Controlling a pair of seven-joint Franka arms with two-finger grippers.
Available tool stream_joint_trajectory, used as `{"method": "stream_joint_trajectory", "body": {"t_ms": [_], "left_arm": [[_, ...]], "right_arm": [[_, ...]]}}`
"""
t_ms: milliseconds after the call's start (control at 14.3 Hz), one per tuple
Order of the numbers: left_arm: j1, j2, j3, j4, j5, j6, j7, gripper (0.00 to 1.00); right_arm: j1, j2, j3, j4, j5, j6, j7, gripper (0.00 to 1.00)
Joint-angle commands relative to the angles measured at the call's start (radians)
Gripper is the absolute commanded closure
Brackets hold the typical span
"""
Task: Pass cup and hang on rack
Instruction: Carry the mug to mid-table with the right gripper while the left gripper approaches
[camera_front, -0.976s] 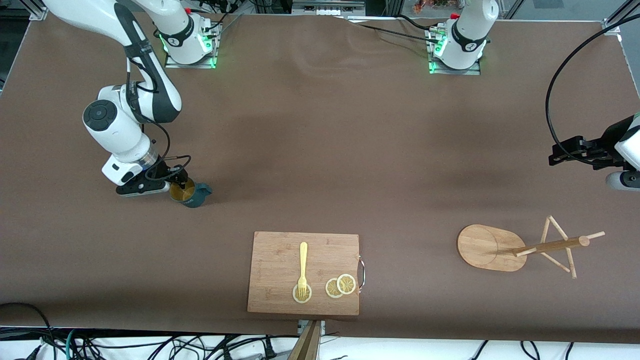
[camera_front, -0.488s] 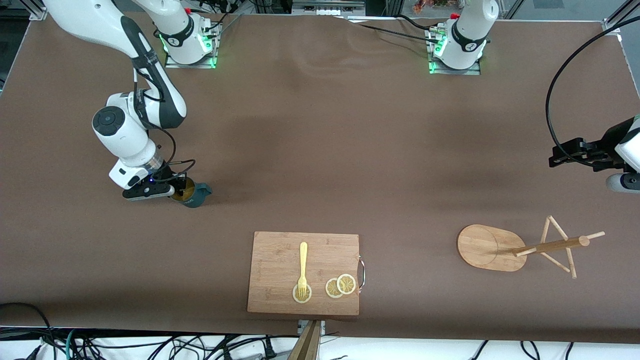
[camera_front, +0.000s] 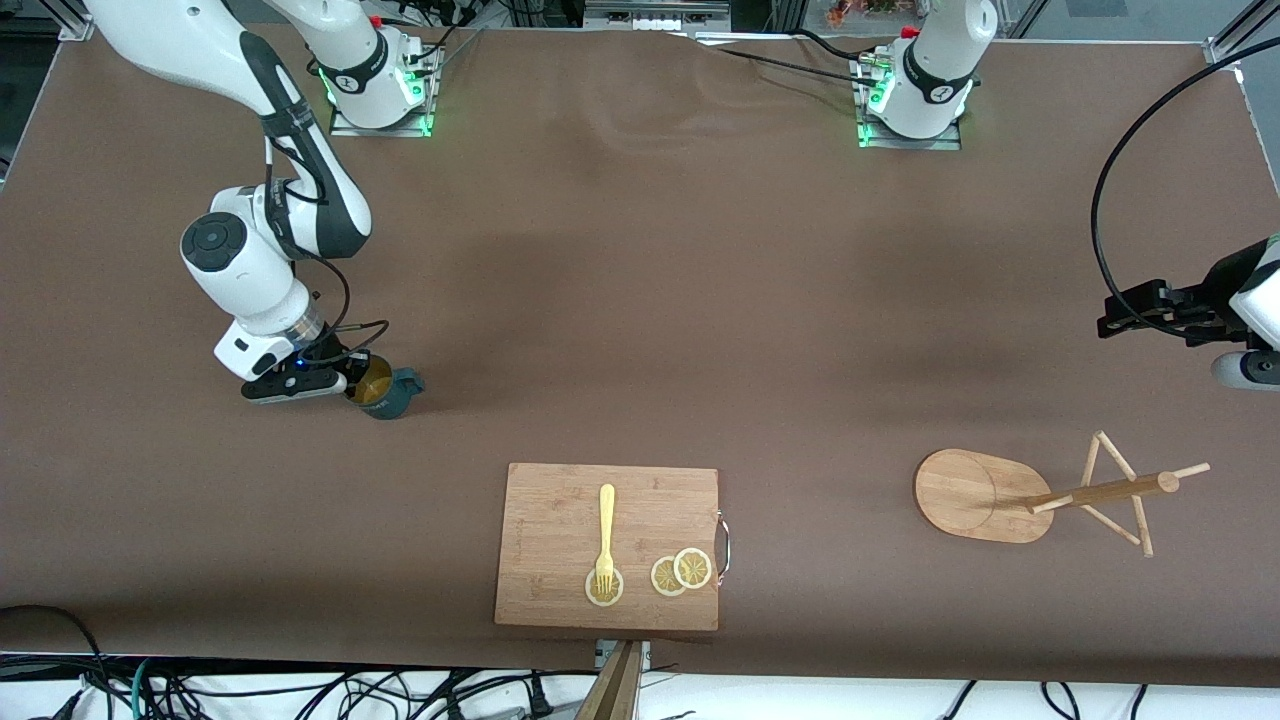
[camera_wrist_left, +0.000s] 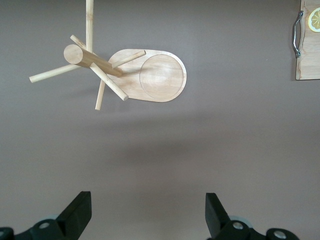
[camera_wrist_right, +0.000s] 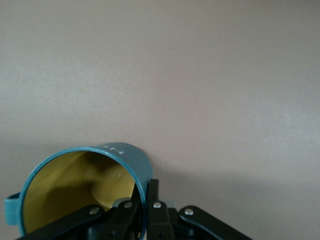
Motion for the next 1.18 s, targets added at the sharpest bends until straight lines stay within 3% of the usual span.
{"method": "stream_joint_trajectory", "body": {"t_ms": [0,279,488,697,1115], "left_arm": [[-0.004,0.019,0.002,0.041,-0.008,-0.012,-0.001,0.0],[-0.004,0.019,0.002,0.041,-0.008,-0.012,-0.001,0.0],[-0.003,0.022,0.002,0.041,-0.008,-0.012,-0.002,0.0],[-0.003,0.024,0.004,0.043,-0.008,-0.012,-0.002,0.0],[-0.004,0.024,0.002,0.043,-0.008,-0.013,-0.004,0.0]], "right_arm": [[0.002,-0.026,0.004,0.065,-0.015,-0.125,-0.002,1.0],[0.005,-0.041,0.098,0.18,-0.005,-0.333,0.026,1.0],[0.056,-0.032,0.158,0.289,-0.005,-0.484,0.229,1.0],[0.203,0.005,0.161,0.355,-0.005,-0.505,0.49,1.0],[0.473,0.227,0.152,0.601,-0.056,-0.507,0.822,1.0]]}}
